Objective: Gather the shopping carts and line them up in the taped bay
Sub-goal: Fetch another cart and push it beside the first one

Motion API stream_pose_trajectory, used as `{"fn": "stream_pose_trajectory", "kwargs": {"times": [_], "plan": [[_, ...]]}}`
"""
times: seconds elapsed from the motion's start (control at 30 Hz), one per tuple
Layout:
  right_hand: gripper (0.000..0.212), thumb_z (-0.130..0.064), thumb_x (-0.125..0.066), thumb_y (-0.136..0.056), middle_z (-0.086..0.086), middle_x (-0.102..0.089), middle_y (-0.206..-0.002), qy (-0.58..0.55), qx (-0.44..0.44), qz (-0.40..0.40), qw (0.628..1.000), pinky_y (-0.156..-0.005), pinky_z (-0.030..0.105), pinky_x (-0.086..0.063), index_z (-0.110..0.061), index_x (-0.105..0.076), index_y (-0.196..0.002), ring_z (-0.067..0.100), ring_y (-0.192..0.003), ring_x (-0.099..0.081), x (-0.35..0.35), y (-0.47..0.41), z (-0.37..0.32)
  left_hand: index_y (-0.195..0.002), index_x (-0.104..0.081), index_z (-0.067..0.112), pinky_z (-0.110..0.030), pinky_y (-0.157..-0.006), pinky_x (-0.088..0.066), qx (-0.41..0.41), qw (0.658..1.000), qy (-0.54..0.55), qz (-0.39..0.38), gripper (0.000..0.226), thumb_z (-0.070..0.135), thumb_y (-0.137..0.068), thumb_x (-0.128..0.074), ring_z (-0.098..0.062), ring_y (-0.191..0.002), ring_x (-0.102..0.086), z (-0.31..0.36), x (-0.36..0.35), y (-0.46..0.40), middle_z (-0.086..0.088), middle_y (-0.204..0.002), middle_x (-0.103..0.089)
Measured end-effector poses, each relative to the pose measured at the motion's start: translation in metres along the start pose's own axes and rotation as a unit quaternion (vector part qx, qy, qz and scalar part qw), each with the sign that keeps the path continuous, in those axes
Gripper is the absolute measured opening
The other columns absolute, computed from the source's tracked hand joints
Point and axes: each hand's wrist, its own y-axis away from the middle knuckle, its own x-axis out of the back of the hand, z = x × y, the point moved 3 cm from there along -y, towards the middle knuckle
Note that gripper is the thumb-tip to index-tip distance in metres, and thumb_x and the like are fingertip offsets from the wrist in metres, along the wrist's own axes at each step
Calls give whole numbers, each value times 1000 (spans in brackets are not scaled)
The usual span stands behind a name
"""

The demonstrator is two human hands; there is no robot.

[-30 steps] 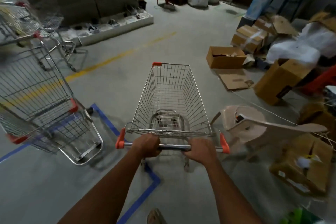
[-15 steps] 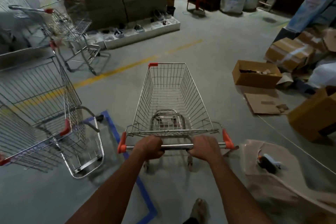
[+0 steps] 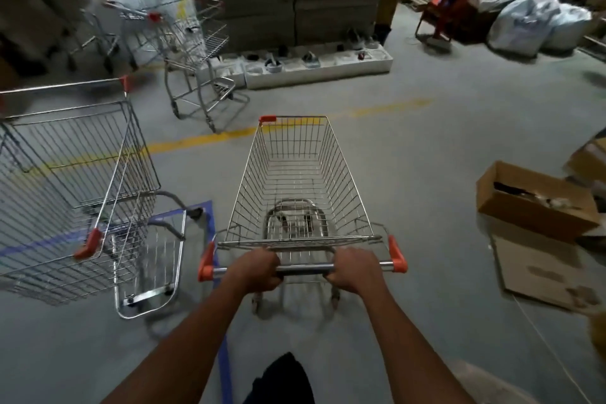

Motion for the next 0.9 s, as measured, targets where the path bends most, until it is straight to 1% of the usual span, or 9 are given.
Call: {"fn": "stream_pose_trajectory", "kwargs": {"times": [0.17,0.23,0.3,0.37,0.43,0.6,0.73,0.83,0.9], "plan": [[55,-67,-50,-71,-1,-73,-88,19,31,5,999,-72,35,-51,-34,-71,-110,25,-82,-72,13,-85,40,-92,-70,16,-33,-73,-57,30,999,10,9,31,43,-82,-60,-24,-82,-67,-6,26,-71,-7,-87,-70],[49,-62,-52,-73,0,-73,-89,38,34,1,999,-80,36,-49,-28,-71,-102,24,-85,-71,23,-121,52,-89,-70,15,-33,-72,-56,39,999,30,4,32,44,-80,-60,-26,-81,-66,-11,40,-103,-8,-87,-70],[37,-55,-55,-76,-1,-72,-91,58,34,-14,998,-93,41,-40,-26,-68,-94,22,-90,-69,34,-155,61,-86,-70,14,-33,-70,-54,44,998,42,-4,32,43,-78,-59,-26,-79,-66,-18,55,-133,-9,-85,-69],[30,-51,-58,-78,-2,-71,-93,63,33,-28,997,-101,44,-35,-26,-66,-94,21,-93,-68,47,-187,69,-85,-70,13,-34,-70,-55,55,997,51,-20,33,43,-77,-59,-26,-76,-65,-27,69,-162,-9,-83,-69],[29,-47,-61,-81,-3,-71,-97,63,44,-46,996,-103,45,-35,-27,-64,-100,21,-97,-66,59,-219,75,-84,-70,13,-35,-70,-56,65,995,62,-37,33,43,-76,-58,-24,-72,-62,-38,81,-189,-7,-78,-66],[31,-48,-65,-82,-1,-67,-94,68,79,-76,992,-85,36,-48,-24,-65,-101,22,-82,-61,80,-297,91,-83,-71,11,-36,-69,-57,82,991,92,-49,38,46,-74,-59,-26,-72,-64,-62,108,-247,-10,-77,-67],[33,-49,-66,-77,-1,-67,-89,51,104,-77,990,-71,32,-48,-23,-67,-97,22,-75,-61,91,-357,103,-82,-73,9,-30,-63,-49,109,986,117,-49,41,48,-73,-61,-22,-66,-60,-80,127,-291,-3,-68,-60],[33,-50,-64,-77,-3,-64,-84,56,137,-70,987,-66,31,-44,-23,-67,-96,21,-70,-57,100,-410,109,-84,-74,9,-28,-60,-45,148,978,141,-37,41,47,-72,-64,-20,-66,-59,-98,146,-325,-2,-68,-61],[35,-50,-62,-77,-3,-65,-85,57,158,-59,984,-68,32,-47,-22,-67,-98,22,-73,-60,109,-448,112,-85,-74,9,-27,-59,-40,170,974,147,-21,36,44,-75,-68,-21,-68,-61,-110,159,-350,-4,-70,-63]]}}
